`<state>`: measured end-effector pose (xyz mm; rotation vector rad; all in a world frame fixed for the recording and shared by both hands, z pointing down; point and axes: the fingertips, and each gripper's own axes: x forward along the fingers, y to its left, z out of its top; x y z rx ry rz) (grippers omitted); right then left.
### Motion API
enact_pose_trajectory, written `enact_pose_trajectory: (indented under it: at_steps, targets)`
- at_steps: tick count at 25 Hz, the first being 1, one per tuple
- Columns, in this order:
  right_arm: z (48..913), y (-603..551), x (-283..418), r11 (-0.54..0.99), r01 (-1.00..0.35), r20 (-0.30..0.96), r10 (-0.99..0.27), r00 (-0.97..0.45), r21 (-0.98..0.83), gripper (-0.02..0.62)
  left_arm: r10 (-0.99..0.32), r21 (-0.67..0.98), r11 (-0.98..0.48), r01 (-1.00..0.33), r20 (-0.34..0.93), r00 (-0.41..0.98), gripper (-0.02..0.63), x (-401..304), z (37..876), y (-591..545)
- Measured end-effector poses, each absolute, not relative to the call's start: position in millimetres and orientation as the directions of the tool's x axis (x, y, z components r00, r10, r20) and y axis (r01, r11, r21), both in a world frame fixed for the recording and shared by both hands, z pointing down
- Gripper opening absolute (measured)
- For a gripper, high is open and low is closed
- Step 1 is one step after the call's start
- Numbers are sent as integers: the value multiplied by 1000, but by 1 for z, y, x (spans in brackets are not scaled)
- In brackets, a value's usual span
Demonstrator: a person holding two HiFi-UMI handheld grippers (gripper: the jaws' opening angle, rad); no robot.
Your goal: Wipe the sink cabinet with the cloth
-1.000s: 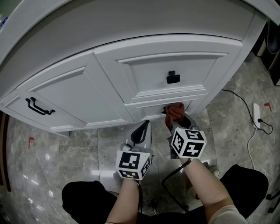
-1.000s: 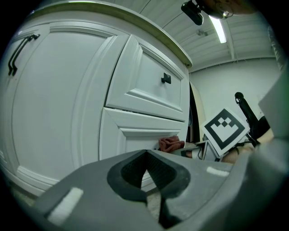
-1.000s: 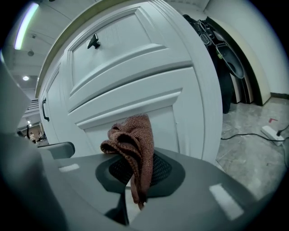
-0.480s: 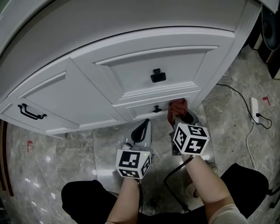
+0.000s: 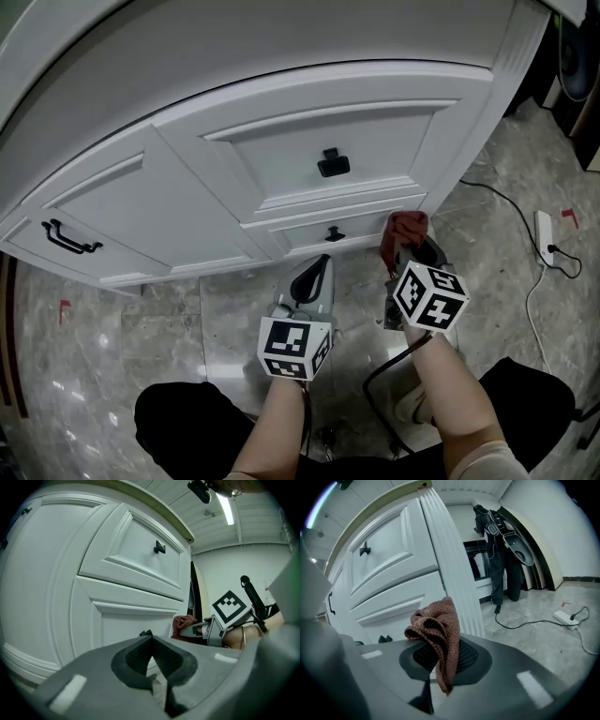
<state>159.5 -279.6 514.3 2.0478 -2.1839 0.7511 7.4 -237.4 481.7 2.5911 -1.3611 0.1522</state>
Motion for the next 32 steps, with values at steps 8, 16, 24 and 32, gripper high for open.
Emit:
enact_pose_trajectory:
  at_steps: [8, 16, 24, 32]
  targets:
    - [525, -265, 140, 30, -960, 370, -919, -135, -277, 80, -818, 113, -534, -838, 183, 545, 2, -12, 480, -235]
    - [559, -252, 15, 254, -927, 413, -840, -353, -276, 80, -862, 96, -459, -883, 193, 469, 2, -68, 482, -232]
    - [558, -256, -73, 405, -869, 378, -785, -490, -285, 80, -907, 100, -362, -927, 190, 375, 2, -131, 480, -229]
    - [571, -270, -93, 421, -863, 396, -768, -504, -281, 81, -914, 105, -337, -936, 200, 352, 0, -151, 484, -227]
